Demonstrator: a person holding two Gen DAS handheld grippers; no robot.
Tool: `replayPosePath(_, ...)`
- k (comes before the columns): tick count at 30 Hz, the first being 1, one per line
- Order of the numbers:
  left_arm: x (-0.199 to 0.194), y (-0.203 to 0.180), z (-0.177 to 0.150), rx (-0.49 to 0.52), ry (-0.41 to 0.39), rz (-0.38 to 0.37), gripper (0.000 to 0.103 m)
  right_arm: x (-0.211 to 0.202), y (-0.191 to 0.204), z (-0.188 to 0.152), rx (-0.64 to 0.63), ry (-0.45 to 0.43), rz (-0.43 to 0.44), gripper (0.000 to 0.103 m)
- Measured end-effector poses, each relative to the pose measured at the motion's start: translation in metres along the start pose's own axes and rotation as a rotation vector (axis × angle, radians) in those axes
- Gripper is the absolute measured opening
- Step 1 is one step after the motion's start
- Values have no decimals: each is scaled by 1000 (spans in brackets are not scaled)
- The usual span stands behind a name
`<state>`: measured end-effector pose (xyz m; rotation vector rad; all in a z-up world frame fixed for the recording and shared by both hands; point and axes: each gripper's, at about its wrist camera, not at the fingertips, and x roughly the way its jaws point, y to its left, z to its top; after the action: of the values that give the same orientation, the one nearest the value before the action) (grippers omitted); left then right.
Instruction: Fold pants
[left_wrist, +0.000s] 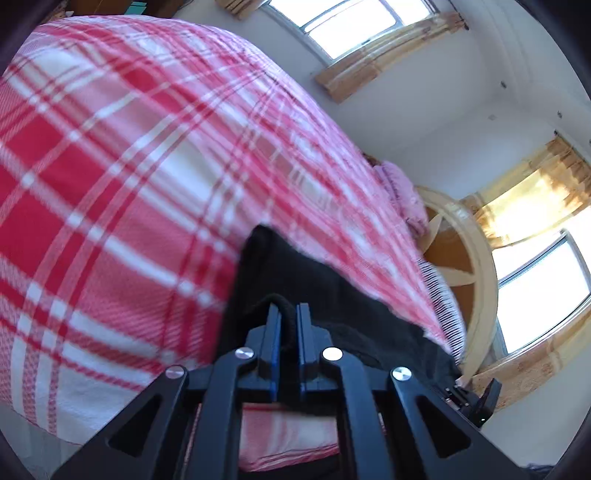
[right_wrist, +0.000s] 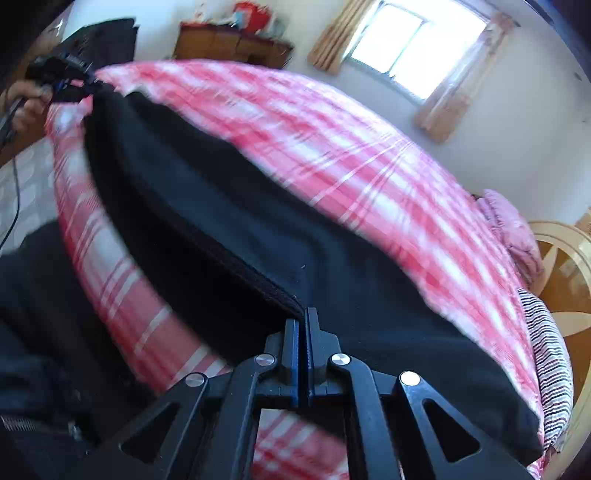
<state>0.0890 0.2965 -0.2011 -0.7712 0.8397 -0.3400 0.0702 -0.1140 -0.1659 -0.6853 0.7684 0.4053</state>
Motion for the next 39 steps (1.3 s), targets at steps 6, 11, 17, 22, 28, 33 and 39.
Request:
replayPosePath(6,-3,2,-5,26,-12,-2,8,4,8,-8,11,21,11,2)
replayPosePath(11,-8,-6,-3,77,-35,11,8,-11,-2,-6,75,-6,58,2)
replayPosePath(17,-22,-22,-2,159,-107,-73,7,11,13,-15,13,51,22,2)
replayPosePath(22,-19,-34,0,298,-120,28,8,10,11,-15,25,55,37,2)
replayPosePath(28,-20,0,-10,231,-108,108,10,7,12,-16,7,63,41,4)
replayPosePath(33,-43,1,2,198,-184,153,12,6,10,-12,-20,59,34,5)
replayPosePath(39,-27,-57,-6,351,-201,135,64,-2,-2,-11,90,41,132,47)
